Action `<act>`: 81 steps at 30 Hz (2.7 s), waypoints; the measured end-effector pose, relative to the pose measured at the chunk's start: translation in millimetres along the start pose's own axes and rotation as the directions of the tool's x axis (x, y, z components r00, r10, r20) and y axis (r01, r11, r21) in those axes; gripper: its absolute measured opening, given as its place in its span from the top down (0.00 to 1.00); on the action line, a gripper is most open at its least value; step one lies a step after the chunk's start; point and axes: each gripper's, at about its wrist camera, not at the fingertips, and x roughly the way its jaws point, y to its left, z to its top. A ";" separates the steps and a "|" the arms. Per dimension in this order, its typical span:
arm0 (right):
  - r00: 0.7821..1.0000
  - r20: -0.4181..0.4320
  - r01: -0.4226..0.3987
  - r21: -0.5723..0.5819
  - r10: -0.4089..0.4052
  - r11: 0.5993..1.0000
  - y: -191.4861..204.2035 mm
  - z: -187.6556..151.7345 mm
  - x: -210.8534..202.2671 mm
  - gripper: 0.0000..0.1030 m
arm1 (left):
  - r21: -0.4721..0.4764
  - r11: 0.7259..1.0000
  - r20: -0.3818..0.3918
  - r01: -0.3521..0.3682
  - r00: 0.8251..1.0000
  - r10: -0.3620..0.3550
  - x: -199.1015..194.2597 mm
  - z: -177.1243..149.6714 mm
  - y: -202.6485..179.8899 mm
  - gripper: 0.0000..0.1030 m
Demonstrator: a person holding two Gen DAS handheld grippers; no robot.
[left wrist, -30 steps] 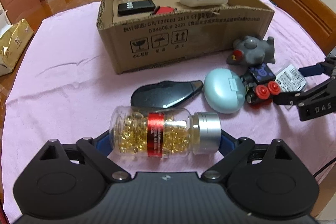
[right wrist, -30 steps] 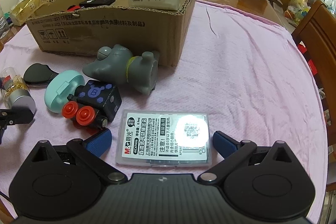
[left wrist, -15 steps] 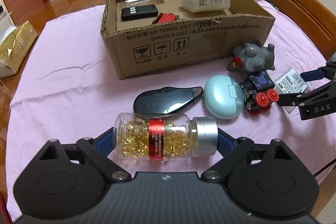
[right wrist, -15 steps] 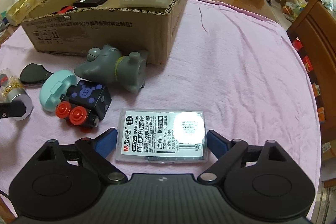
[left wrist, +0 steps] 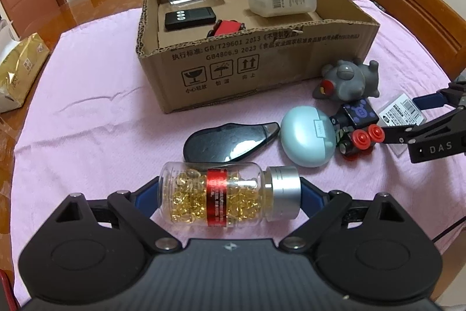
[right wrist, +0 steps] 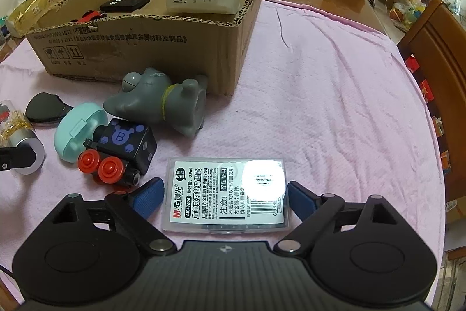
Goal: Organize rigid objects
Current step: 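Carry both items over the box while the right gripper opens to drop the card pack in, then lower the capsule bottle into the box and open the left gripper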
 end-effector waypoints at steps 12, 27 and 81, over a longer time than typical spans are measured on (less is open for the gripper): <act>0.999 -0.038 -0.011 -0.045 0.009 0.999 -2.7 3.8 -18.8 0.10 | 0.050 0.998 -0.029 0.042 0.999 -0.041 -21.3 11.8 6.0 0.10; 0.993 0.061 -0.098 -0.117 0.105 0.988 -1.8 56.0 -79.0 0.10 | 0.146 0.987 -0.006 0.069 0.998 -0.069 -64.0 54.9 17.2 0.10; 0.987 0.147 -0.066 0.002 0.065 0.998 34.2 104.8 -62.7 0.00 | -0.059 0.996 0.121 -0.072 0.990 0.079 25.2 187.7 35.4 0.09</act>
